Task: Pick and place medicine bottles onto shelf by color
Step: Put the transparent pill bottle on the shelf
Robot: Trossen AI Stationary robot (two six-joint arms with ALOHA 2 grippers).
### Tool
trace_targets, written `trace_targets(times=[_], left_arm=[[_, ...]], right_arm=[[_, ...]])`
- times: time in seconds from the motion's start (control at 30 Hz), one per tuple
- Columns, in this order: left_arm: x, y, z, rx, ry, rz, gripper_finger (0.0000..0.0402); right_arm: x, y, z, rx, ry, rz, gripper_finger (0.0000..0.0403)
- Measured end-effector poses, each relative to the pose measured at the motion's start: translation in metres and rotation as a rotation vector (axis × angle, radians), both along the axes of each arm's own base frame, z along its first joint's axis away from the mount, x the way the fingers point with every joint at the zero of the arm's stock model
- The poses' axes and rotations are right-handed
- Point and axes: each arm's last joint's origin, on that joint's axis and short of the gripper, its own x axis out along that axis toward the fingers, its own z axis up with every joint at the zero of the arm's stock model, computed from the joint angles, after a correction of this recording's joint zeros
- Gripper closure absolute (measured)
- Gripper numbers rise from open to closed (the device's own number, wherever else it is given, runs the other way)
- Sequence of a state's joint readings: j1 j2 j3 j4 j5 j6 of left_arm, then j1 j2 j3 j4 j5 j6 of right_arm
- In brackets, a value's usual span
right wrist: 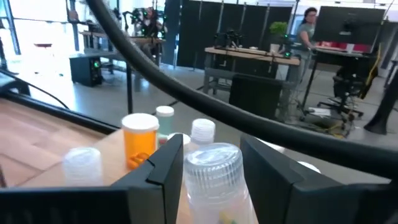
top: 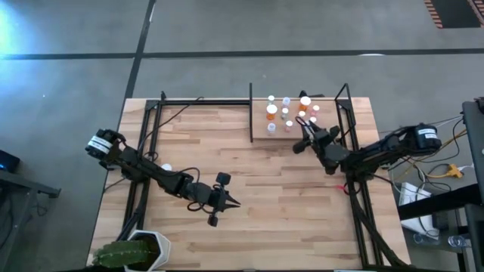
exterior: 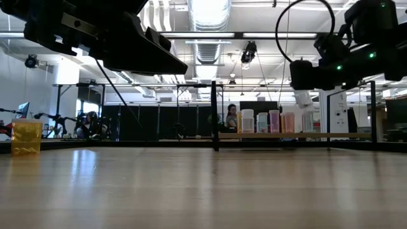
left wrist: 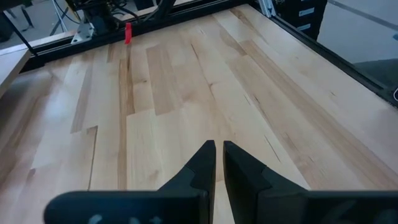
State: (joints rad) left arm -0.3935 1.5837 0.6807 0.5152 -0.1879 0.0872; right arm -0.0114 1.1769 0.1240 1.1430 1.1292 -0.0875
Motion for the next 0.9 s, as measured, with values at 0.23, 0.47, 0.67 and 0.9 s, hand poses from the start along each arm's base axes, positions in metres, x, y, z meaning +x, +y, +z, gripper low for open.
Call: trace_targets(times=[0.23,0.47,0.67,0.9], left_arm=[[0.0,0.0,0.0,0.002,-0.001,0.0,0.0388],[0.0,0.0,0.001,-0.002,-0.012,-0.001,0.0388],[0.001,0.0,0.001,-0.001,-0.017,-0.002,0.0388],[0.001,0.0,0.002,-0.003,-0.022,-0.002,0.0388]], right_arm=[[-0.002,0.001,-0.003,0.038,-0.056,0.01,0.027],[-0.001,-0.022,-0.021,0.077,-0.025,-0.116,0.027],[0.001,-0.035,-0.032,0.106,-0.041,-0.121,0.0269],[0.004,-0.037,-0.037,0.101,-0.072,-0.121,0.0266]])
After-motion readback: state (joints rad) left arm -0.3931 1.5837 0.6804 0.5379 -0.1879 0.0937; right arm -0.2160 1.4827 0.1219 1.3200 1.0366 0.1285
